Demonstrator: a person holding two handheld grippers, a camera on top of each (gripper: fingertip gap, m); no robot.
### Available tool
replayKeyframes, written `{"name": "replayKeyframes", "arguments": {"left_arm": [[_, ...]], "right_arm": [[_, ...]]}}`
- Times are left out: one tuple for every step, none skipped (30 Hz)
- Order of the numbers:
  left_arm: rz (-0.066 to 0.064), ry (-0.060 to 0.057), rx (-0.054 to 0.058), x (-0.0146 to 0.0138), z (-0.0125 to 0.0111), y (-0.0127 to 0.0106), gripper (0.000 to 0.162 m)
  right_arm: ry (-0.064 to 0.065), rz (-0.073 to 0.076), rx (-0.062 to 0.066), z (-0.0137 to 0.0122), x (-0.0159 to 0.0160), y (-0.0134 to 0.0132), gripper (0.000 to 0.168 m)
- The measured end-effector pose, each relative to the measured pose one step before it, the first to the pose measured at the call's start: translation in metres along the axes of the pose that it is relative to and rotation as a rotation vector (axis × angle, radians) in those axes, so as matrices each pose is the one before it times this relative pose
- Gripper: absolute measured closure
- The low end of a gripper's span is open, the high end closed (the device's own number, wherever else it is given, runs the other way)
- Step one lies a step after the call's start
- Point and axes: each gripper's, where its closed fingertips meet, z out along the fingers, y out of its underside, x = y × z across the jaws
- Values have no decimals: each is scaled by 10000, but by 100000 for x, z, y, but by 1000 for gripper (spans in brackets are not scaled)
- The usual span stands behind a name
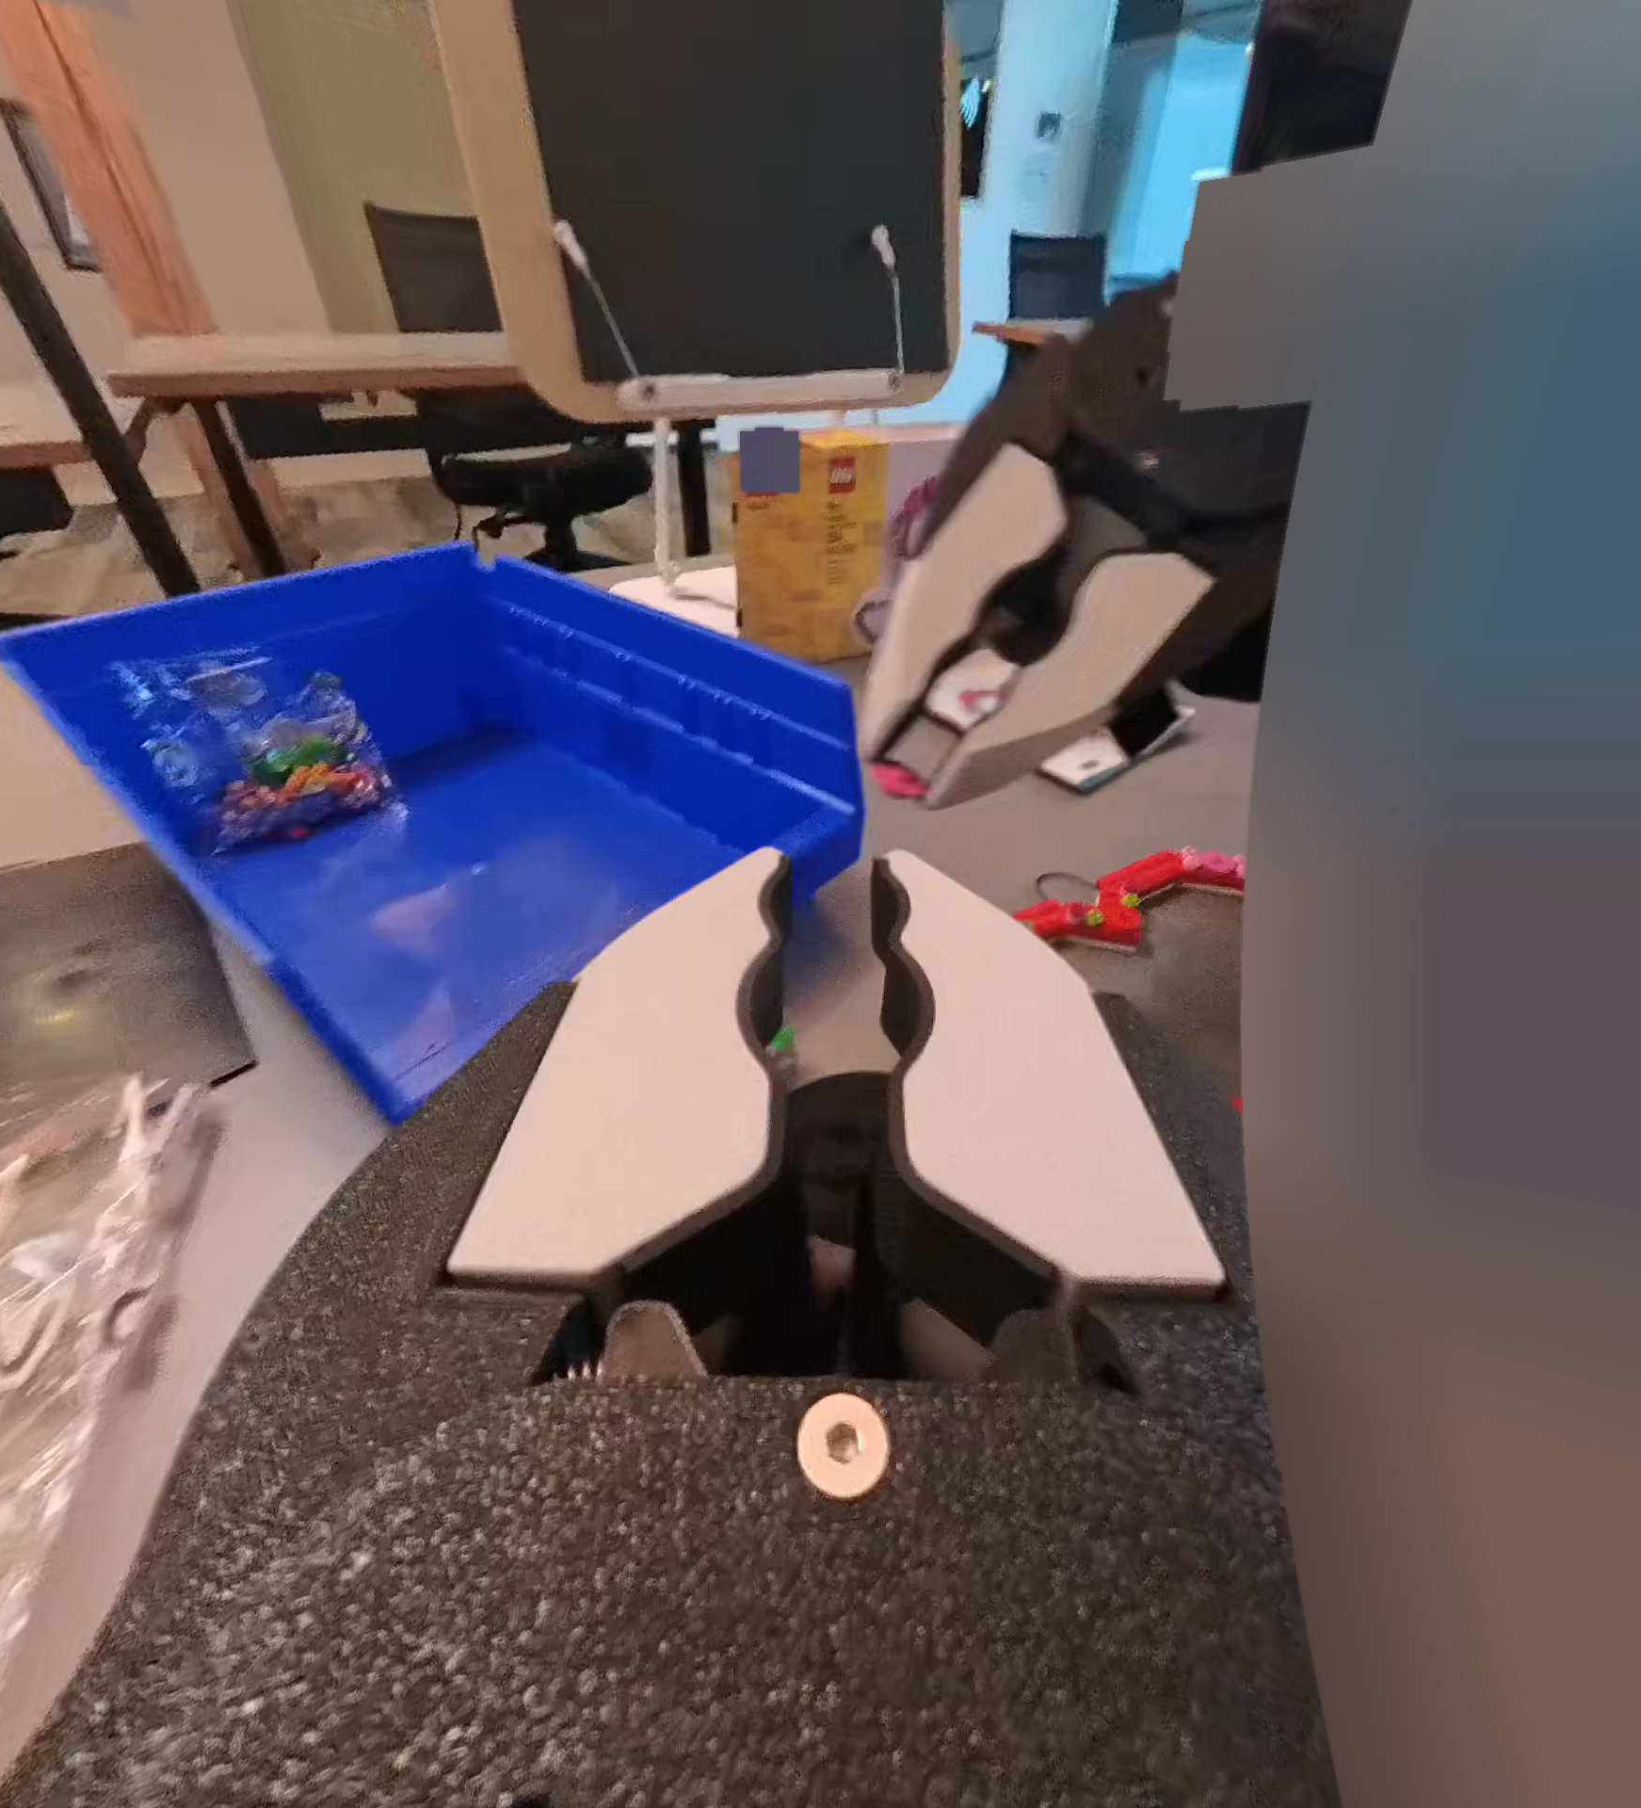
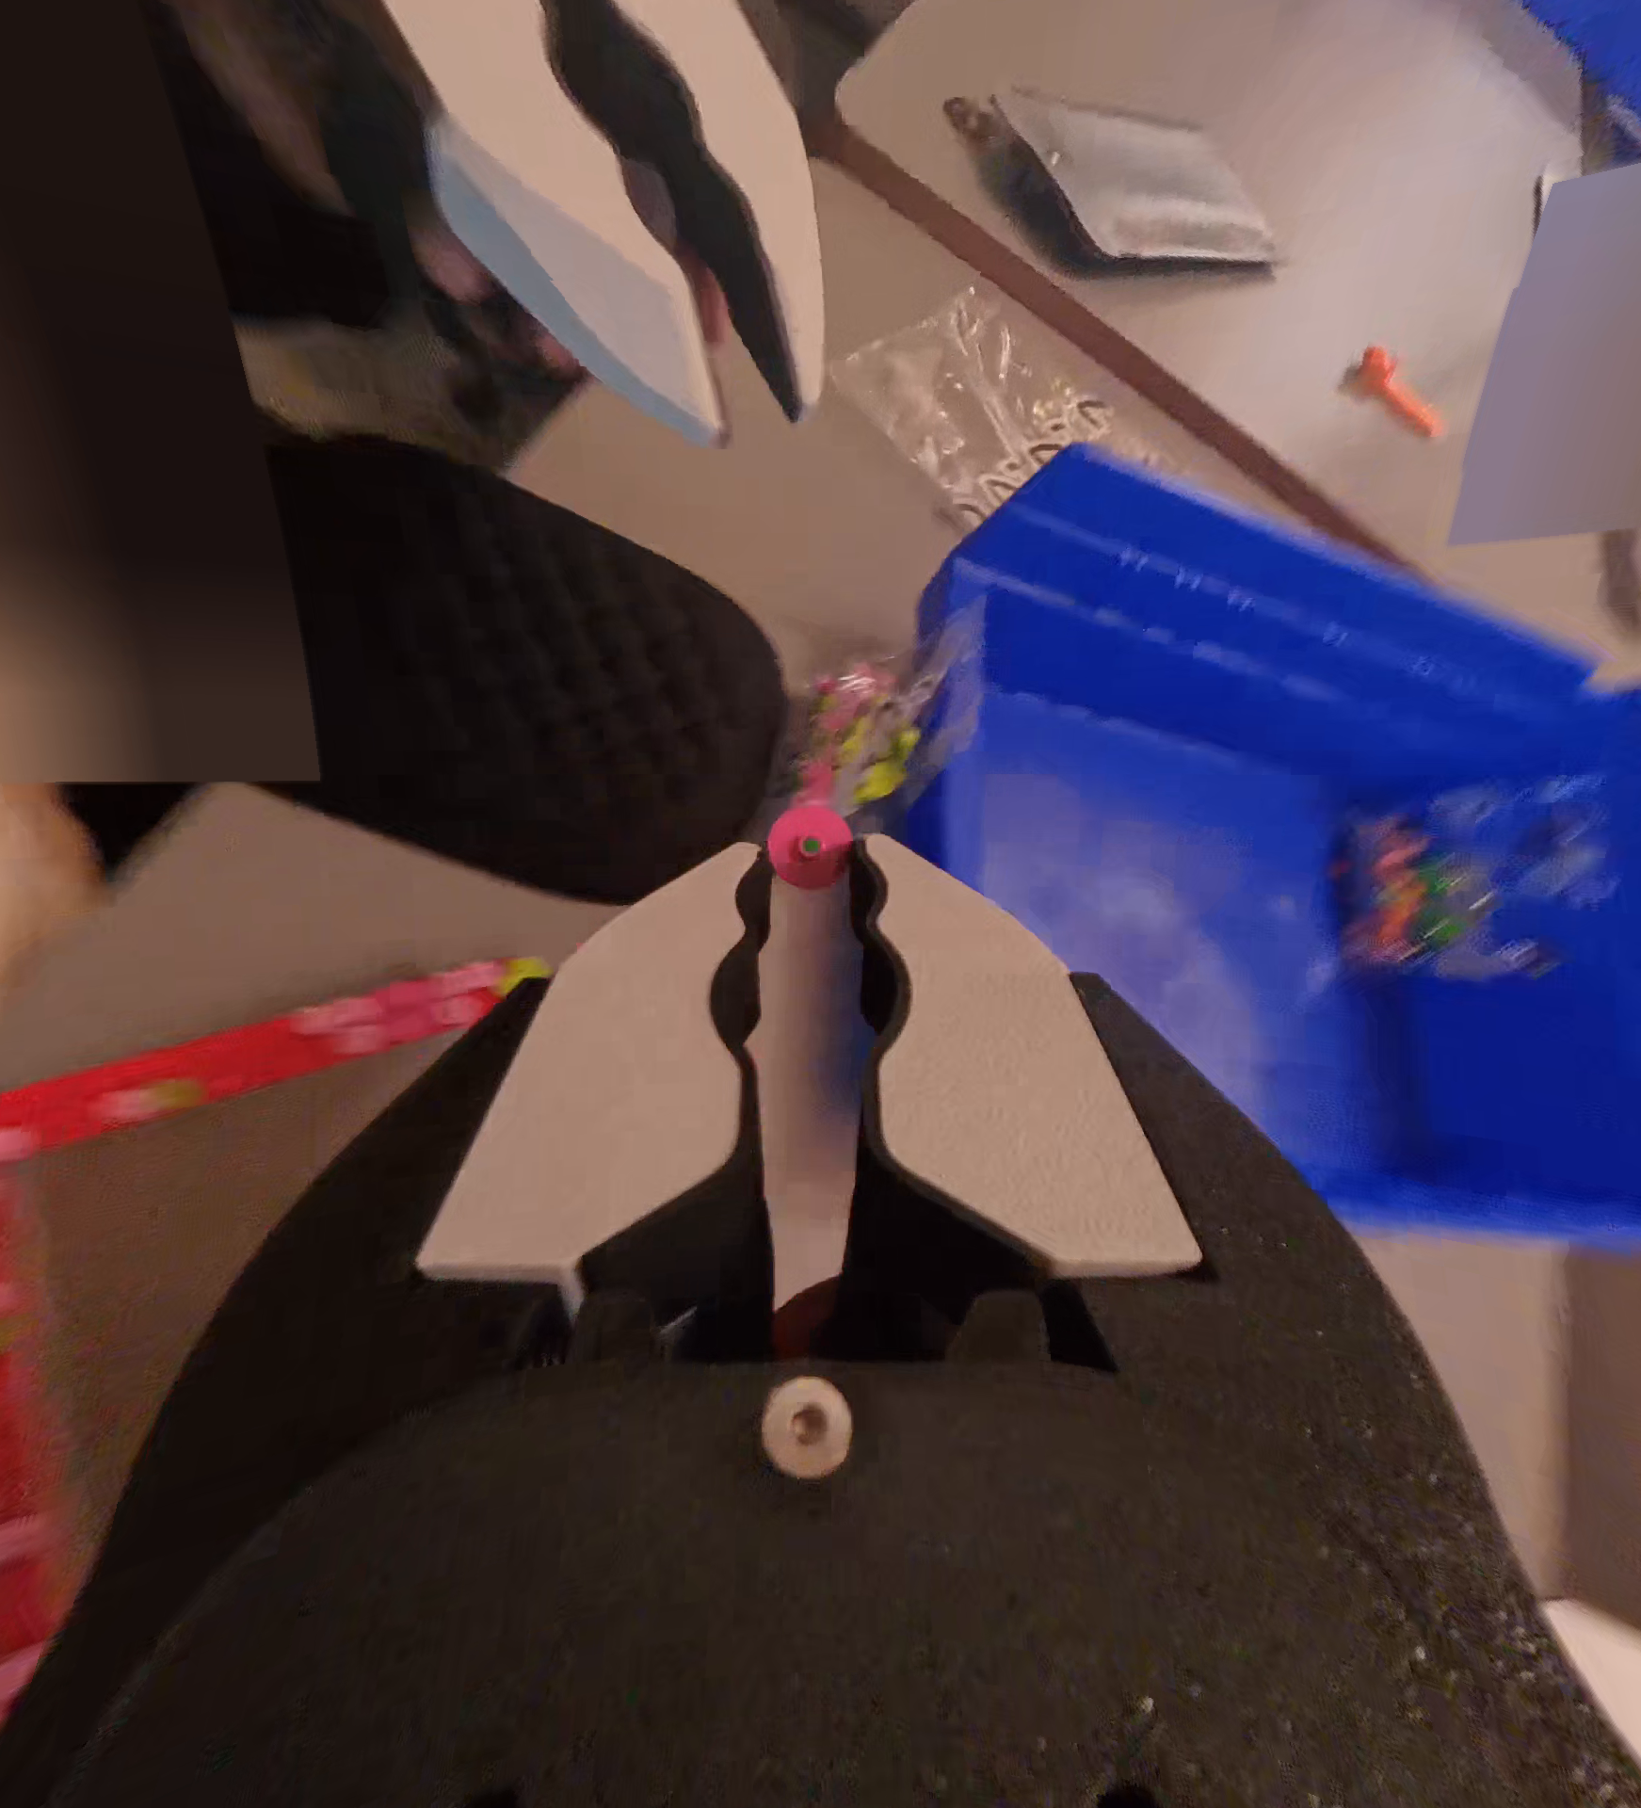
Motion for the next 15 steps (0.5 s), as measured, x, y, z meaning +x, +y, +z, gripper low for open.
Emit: {"name": "replayKeyframes", "arguments": {"left_arm": [[153,-160,-120,-345,-394,171,146],[260,-210,-32,-309,-328,107,145],[318,-114,-53,-164,-295,153,145],[284,-17,-84,-35,-285,217,144],[170,-9,-63,-39,-286,190,144],[70,-4,1,-59,-310,90,143],[3,12,81,-69,-323,-35,143],[-64,1,150,-135,-358,-154,143],[-117,-26,188,-206,-371,-240,143],[-126,-34,197,-242,-367,-272,143],[-110,-46,180,-250,-333,-238,143],[-90,-62,147,-259,-281,-184,143],[-69,-58,98,-243,-210,-96,143],[-41,-31,41,-160,-134,15,143],[-24,-21,8,-122,-65,70,143]], "right_arm": [[16,-1150,-461,1595,997,-236,153],[-96,-1055,-427,1421,791,-82,153],[-163,-886,-487,1213,652,134,153],[-263,-760,-487,991,452,233,153],[-221,-674,-406,780,375,211,153],[-225,-547,-190,579,256,-27,153],[-251,-405,-121,426,136,-71,152],[-295,-298,-135,343,4,-12,152],[-259,-246,-162,307,-12,75,152],[-195,-235,-221,269,11,183,152],[-140,-201,-226,228,48,227,150],[-94,-141,-203,213,85,206,144],[-108,-93,-85,155,23,25,142],[-95,-46,96,86,-23,-232,142],[-80,-21,148,76,-33,-266,142]]}}
